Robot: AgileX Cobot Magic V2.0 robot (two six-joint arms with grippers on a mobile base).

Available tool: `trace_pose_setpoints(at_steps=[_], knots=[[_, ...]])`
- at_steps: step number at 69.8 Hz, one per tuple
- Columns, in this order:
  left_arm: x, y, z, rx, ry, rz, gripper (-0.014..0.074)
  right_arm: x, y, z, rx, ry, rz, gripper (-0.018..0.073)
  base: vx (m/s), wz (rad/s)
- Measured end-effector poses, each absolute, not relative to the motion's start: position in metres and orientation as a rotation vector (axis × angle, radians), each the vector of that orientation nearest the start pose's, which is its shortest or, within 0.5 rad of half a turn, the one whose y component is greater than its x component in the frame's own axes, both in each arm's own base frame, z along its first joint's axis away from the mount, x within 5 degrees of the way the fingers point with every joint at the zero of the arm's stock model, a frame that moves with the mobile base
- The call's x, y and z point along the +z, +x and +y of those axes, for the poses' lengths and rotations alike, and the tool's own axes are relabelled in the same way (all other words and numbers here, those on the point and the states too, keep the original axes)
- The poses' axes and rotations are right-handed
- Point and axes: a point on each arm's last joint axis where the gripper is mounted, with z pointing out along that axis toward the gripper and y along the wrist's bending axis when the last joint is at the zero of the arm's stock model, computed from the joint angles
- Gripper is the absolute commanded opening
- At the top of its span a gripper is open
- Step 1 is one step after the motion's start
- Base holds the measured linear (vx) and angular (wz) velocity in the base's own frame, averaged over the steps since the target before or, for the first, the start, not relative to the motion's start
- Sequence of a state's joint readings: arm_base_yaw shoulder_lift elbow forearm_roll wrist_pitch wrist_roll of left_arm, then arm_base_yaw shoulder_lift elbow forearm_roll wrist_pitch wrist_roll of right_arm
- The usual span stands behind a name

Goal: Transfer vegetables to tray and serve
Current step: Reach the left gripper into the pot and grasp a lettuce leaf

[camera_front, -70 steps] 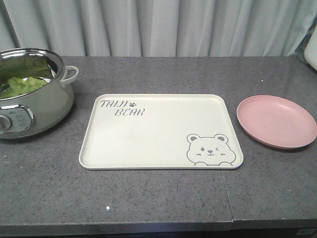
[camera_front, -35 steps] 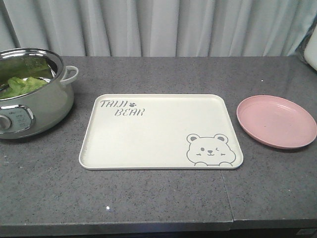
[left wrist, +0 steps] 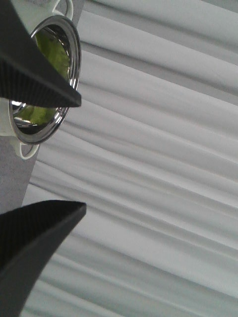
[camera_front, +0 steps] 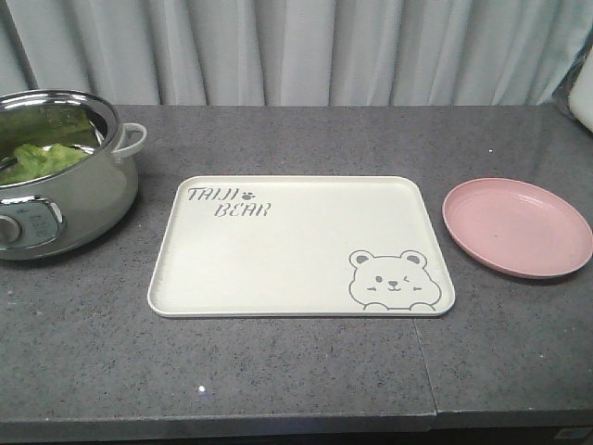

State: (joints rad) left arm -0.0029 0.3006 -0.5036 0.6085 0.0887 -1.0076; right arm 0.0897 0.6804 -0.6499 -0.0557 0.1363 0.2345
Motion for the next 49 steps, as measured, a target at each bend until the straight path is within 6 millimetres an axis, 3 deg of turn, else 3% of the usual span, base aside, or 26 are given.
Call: trace_pose_setpoints(at_steps=[13,28,49], knots=[[0.401,0.101,0.012,-0.145,-0.324,1.443,0.0412,0.359,0.144,0.012,0.198,0.081,1.659,0.0562,0.00,0.00],[0.446,0.163,0.019,0.076,-0.262,1.628,0.0412,0.358,0.144,0.012,0.197,0.082,1.671,0.0562,0.00,0.00],[0.467,0.251,0.012,0.145,-0.082,2.016,0.0412,0.356,0.144,0.012,0.193,0.085,1.697,0.0562,0.00,0.00]])
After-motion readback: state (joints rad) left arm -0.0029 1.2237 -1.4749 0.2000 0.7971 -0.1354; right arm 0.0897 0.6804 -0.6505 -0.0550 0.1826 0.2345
